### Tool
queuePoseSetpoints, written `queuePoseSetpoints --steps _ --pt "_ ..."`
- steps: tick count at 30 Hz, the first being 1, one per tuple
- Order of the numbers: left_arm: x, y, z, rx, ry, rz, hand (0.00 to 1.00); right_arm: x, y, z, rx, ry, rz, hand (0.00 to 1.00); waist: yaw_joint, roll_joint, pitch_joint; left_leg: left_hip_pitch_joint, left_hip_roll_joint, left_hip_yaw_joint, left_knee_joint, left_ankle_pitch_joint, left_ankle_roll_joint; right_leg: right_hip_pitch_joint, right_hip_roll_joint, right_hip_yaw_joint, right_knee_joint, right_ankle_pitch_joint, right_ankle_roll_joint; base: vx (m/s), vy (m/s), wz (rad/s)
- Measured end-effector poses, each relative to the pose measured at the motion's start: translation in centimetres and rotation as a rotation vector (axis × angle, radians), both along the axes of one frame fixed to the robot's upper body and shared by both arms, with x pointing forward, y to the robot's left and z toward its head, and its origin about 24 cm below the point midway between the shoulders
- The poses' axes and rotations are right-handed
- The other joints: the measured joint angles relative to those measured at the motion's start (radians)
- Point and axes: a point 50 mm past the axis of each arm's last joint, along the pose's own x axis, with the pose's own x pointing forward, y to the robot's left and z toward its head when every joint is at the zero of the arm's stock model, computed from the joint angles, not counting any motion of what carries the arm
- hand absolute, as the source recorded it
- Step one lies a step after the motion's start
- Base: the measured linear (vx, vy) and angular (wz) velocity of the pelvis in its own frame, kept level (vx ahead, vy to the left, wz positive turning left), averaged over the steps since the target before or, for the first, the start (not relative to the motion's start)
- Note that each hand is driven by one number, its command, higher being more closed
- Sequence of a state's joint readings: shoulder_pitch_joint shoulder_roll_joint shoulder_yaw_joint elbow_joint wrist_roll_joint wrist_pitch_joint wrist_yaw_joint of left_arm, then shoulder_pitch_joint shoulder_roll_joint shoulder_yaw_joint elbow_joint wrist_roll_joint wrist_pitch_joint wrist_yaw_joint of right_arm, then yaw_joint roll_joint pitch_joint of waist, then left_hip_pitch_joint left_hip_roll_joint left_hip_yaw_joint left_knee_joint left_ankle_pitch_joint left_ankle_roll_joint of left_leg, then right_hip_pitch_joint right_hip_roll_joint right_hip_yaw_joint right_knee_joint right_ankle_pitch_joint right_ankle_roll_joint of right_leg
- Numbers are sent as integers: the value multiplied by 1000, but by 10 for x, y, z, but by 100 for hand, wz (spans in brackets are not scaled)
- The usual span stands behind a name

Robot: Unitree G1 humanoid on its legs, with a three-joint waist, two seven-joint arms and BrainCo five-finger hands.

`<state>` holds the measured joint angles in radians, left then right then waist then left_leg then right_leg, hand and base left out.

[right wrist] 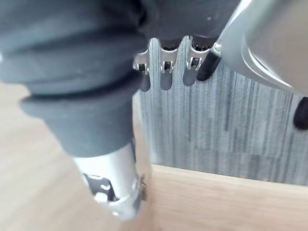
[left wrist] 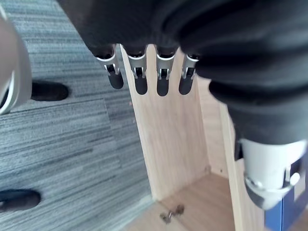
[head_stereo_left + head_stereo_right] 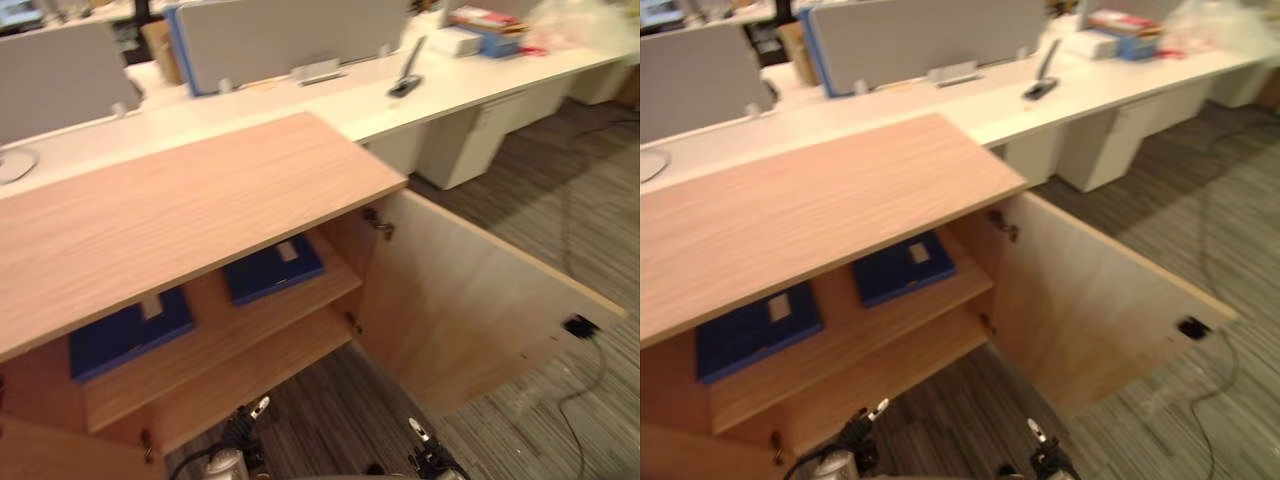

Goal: Walk over to the cabinet, pick up the folder, carry it to the office cabinet, place the folder inside the office cabinet, then close the office cabinet door

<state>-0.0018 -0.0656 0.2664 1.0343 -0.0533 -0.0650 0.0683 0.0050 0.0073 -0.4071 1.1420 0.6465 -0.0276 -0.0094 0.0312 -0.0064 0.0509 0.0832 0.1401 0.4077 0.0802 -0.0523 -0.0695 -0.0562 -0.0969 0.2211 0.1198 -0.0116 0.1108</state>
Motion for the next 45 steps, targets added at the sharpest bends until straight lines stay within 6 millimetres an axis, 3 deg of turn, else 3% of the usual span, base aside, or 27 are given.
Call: queuePoseSetpoints --steps 4,8,9,11,13,15,17,19,21,24,27,31,36,38,40,45 --pt "-7 -10 -4 -5 25 -88 0 -8 -4 -1 -6 22 -81 0 -24 -8 -14 82 -18 83 -59 6 -7 -13 26 76 -1 7 -13 -65 36 -86" --pt "-6 -21 -4 -1 20 -204 0 -13 -7 -1 -54 62 4 0 -29 -10 -9 127 -20 152 -60 2 -5 -34 21 53 23 8 -19 -13 31 -63" --pt "-5 -22 -4 5 15 -221 0 -11 -7 -1 -59 59 15 0 -28 -10 -3 142 -21 187 -60 -1 -6 -50 0 -12 48 4 -33 -13 46 -85" --pt "-4 -22 -3 20 10 -248 0 -7 -9 0 -71 51 8 0 -28 -11 8 179 -21 254 -56 -3 -10 -71 -112 -303 114 2 -83 39 46 -91" --pt "-3 -20 -3 24 7 -237 0 -6 -10 1 -89 53 24 0 -40 -12 21 202 -21 279 -42 -14 -15 -69 -191 -495 185 13 -117 86 16 -43" --pt "-2 -19 -2 26 6 -222 0 -3 -10 2 -99 45 42 0 -44 -22 27 202 -14 277 -24 -29 -1 -83 -188 -506 212 22 -105 51 -10 -35" --pt "-3 -14 -2 32 8 -186 0 9 -10 6 -105 7 43 0 -42 -26 29 203 -11 297 -23 -44 5 -97 -175 -512 207 26 -99 23 3 -44" --pt "-5 -10 -3 34 11 -151 0 21 -12 11 -115 -38 37 0 -40 -24 20 192 -1 319 -23 -47 -13 -78 -143 -512 101 81 -49 14 56 -32" --pt "-8 -4 -4 41 21 -124 0 31 -13 14 -116 -69 39 0 -41 -24 2 177 7 324 -21 -44 -21 -60 -113 -510 -3 140 -52 6 38 -27" --pt "-10 10 -4 80 31 -117 0 51 -20 22 -133 -126 9 0 -39 -43 9 159 7 219 -3 -44 -22 -24 -94 -491 -114 204 -52 -4 -28 -23" --pt "-13 21 -3 109 39 -112 0 63 -37 32 -200 -165 33 0 -35 -42 9 152 7 147 0 -75 -32 14 -78 -490 -206 245 -53 -18 -16 -2" --pt "-22 38 -4 148 63 -109 0 90 -58 57 -327 -285 98 0 -32 -45 8 129 7 119 34 -108 -36 6 -83 -486 -212 246 -55 -34 13 0" --pt "-31 49 -5 172 99 -127 0 139 -84 104 -544 -428 233 0 -25 -42 7 108 3 53 41 -114 -36 -3 -84 -484 -211 250 -49 7 6 4" --pt "-32 48 -5 168 100 -134 0 163 -94 129 -620 -489 270 0 -16 -29 5 107 4 -6 39 -120 -26 -3 -80 -484 -210 250 -49 10 -3 -2" --pt "-32 45 -6 159 99 -154 0 180 -99 146 -669 -529 314 0 -15 -20 1 108 4 -27 31 -121 -26 -1 -79 -488 -206 251 -49 16 13 5" --pt "-32 45 -6 139 96 -141 0 205 -94 163 -682 -563 359 0 -6 -14 4 109 4 -34 31 -121 -26 3 -80 -490 -206 251 -49 -9 12 4"
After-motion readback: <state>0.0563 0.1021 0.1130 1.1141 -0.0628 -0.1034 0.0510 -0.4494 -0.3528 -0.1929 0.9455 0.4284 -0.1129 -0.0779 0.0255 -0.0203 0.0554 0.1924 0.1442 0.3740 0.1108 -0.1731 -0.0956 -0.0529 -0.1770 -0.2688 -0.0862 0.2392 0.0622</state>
